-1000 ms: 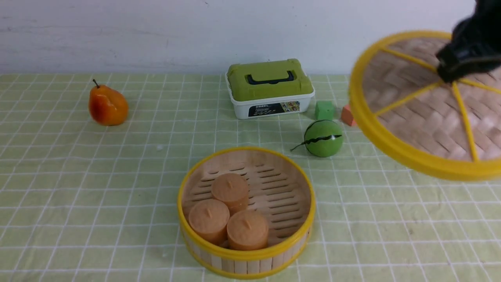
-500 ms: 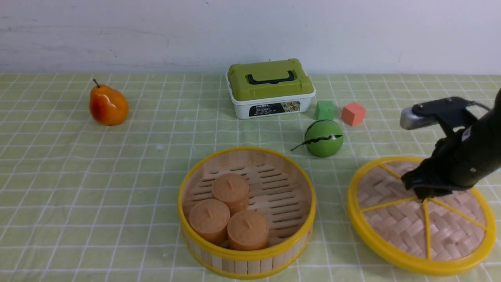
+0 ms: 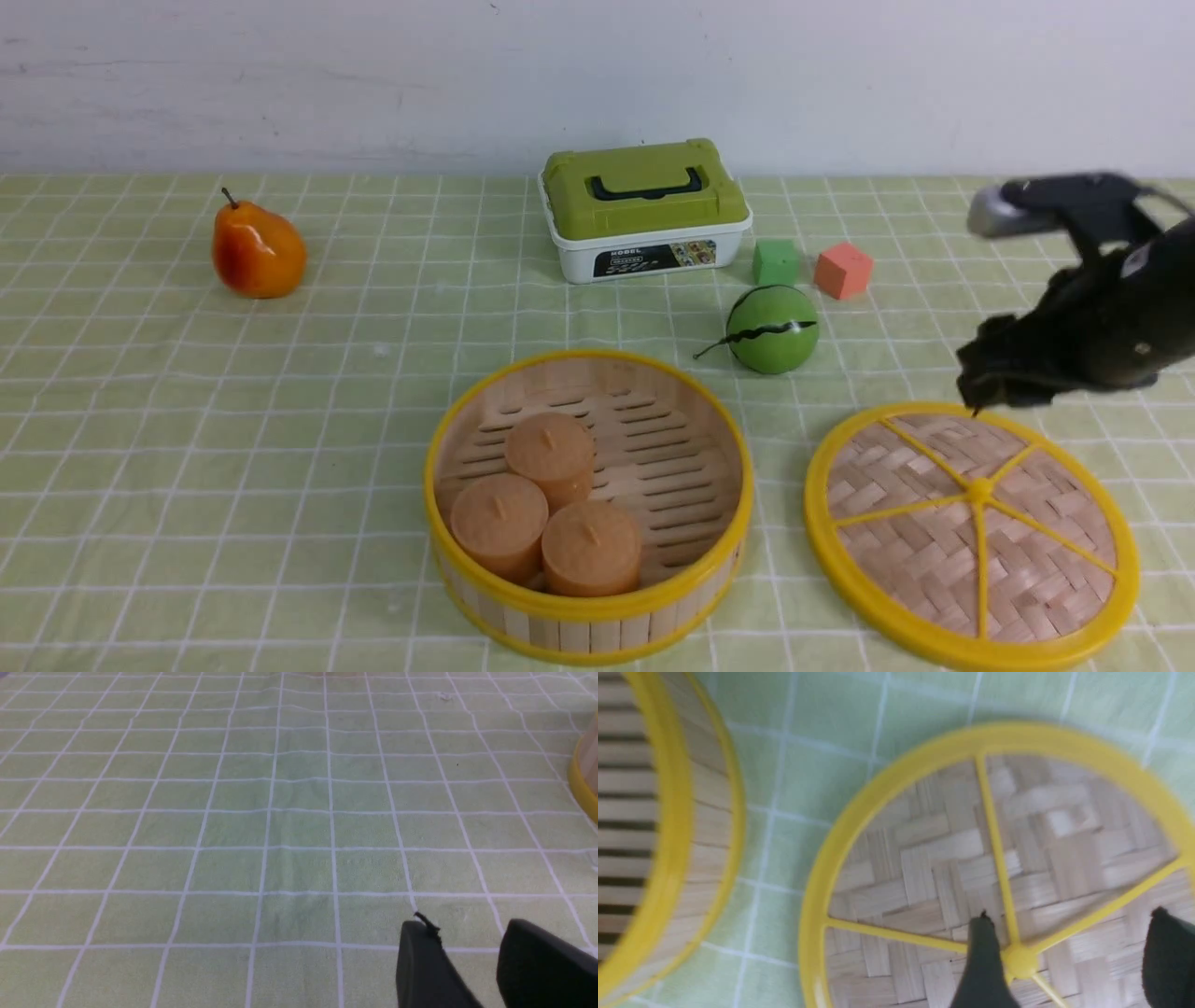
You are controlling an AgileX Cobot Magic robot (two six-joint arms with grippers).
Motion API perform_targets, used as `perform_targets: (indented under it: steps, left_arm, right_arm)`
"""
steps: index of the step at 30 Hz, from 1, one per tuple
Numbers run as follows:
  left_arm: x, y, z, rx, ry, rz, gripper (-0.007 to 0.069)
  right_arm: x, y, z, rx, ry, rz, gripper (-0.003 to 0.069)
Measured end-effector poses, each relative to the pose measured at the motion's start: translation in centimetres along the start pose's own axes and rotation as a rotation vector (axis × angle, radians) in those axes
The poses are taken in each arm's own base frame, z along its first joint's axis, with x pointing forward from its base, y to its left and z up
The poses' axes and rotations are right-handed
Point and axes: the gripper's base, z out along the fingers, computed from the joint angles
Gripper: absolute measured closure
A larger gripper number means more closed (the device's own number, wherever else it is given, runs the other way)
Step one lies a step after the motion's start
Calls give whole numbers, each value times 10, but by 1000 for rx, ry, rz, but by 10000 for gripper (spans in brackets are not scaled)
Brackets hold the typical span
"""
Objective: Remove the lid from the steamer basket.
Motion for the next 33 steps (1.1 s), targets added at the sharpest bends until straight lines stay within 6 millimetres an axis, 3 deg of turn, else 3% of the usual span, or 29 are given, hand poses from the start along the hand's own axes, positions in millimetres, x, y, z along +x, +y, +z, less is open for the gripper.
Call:
perform_targets:
  steps: [3, 4, 7, 12, 16, 19, 33]
  left_arm:
    - [0, 0, 0, 0, 0, 0, 386]
    - [0, 0, 0, 0, 0, 0, 386]
    - [0, 0, 0, 0, 0, 0, 386]
    - [0, 0, 0, 0, 0, 0, 386]
    - [0, 0, 0, 0, 0, 0, 386]
    - [0, 0, 0, 0, 0, 0, 386]
    - [0, 0, 0, 0, 0, 0, 386]
  right_arm:
    - [-3, 11, -83, 3, -222, -37, 233]
    - [-2, 12, -87, 3, -234, -38, 240]
    - [24, 22, -157, 2, -409, -66, 370]
    - [74, 28, -199, 1, -518, -83, 615]
    - [122, 29, -208, -4, -567, -71, 678]
    - [142, 28, -203, -3, -593, -65, 681]
    - [157, 22, -179, 39, -562, -96, 677]
